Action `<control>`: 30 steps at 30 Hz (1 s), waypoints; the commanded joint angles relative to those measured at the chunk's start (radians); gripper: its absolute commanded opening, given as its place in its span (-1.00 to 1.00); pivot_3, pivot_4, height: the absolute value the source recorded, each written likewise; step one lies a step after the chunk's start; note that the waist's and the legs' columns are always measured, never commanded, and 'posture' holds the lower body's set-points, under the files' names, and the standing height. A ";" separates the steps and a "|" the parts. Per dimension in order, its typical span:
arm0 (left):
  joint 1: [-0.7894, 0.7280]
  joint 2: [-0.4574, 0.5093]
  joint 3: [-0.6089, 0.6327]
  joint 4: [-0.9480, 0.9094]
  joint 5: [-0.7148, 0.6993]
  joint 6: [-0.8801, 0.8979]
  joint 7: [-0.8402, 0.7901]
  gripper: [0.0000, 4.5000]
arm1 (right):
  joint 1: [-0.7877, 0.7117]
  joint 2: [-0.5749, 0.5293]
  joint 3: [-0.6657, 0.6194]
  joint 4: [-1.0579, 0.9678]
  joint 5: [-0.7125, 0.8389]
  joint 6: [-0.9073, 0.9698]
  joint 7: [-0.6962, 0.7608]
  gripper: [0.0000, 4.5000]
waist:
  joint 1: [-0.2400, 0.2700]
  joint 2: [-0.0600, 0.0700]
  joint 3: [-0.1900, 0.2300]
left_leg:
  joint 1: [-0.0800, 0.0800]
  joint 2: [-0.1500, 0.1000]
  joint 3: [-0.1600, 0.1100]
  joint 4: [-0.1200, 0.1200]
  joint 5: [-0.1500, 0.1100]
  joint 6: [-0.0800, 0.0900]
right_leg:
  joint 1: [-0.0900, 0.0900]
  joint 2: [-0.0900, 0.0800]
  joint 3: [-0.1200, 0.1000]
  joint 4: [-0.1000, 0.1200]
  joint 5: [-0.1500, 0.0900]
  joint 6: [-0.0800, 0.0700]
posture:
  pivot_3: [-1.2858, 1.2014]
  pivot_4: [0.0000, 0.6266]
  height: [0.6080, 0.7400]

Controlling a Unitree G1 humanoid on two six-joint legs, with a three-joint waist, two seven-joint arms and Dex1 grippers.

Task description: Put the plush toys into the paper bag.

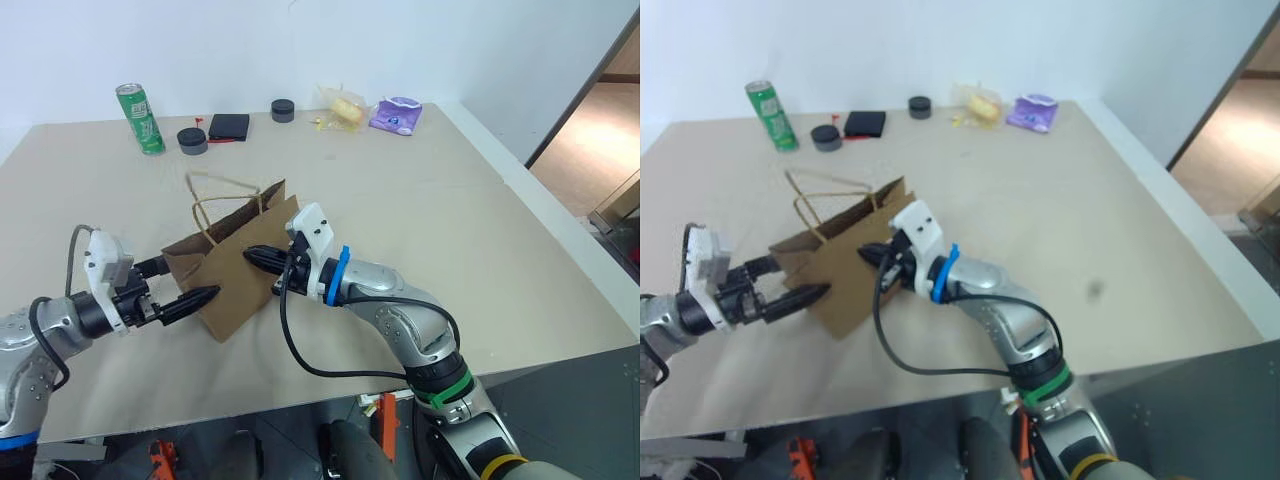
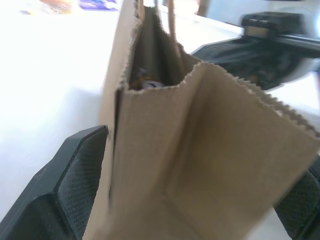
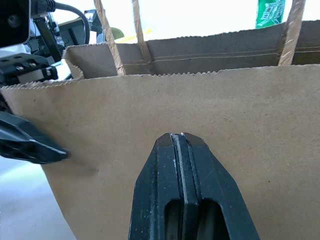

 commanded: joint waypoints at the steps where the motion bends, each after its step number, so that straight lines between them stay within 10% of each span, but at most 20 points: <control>1: -0.003 -0.009 -0.020 -0.039 0.033 -0.045 0.031 1.00 | -0.030 0.015 -0.012 -0.018 0.004 -0.016 0.013 -0.99 | 0.000 0.000 0.000 | 0.000 0.000 0.000 0.000 0.000 0.000 | 0.000 0.000 0.000 0.000 0.000 0.000 | 0.03 -0.52 1.00; 4: -0.001 -0.010 -0.031 -0.044 0.037 -0.049 0.039 1.00 | -0.035 0.016 -0.015 -0.017 0.004 -0.014 0.014 -0.99 | 0.000 0.000 0.000 | 0.000 0.000 0.000 0.000 0.000 0.000 | 0.000 0.000 0.000 0.000 0.000 0.000 | 0.03 -0.52 1.00; 8: -0.019 -0.026 -0.042 -0.056 0.026 -0.026 0.081 0.51 | -0.043 0.015 -0.023 -0.015 0.004 -0.014 0.016 -1.00 | 0.000 0.000 0.000 | 0.000 0.000 0.000 0.000 0.000 0.000 | 0.000 0.001 0.000 0.000 0.000 0.000 | 0.03 -0.52 1.00; 15: -0.048 -0.025 -0.069 -0.071 0.007 0.010 0.123 -0.96 | -0.038 0.009 -0.033 -0.028 0.009 -0.010 0.016 -1.00 | 0.000 0.000 0.000 | 0.000 0.000 0.000 0.000 0.000 0.000 | 0.000 0.000 0.000 0.000 0.000 0.000 | 0.03 -0.52 1.00; 21: -0.071 -0.034 -0.083 -0.050 -0.008 0.014 0.124 -0.96 | 0.014 -0.149 -0.168 -0.200 0.200 0.067 0.181 -1.00 | 0.005 0.000 0.000 | -0.001 0.000 -0.001 0.000 0.000 0.000 | 0.000 0.000 0.000 0.000 0.000 0.000 | 0.03 -0.52 1.00; 30: -0.160 0.050 -0.113 0.068 -0.118 0.029 -0.195 -1.00 | -0.021 -0.721 -0.528 -0.189 0.578 0.250 0.594 0.74 | 0.007 0.002 0.001 | -0.001 -0.004 0.000 0.000 0.000 0.000 | 0.002 -0.002 0.001 -0.005 0.000 0.003 | 0.03 -0.52 1.00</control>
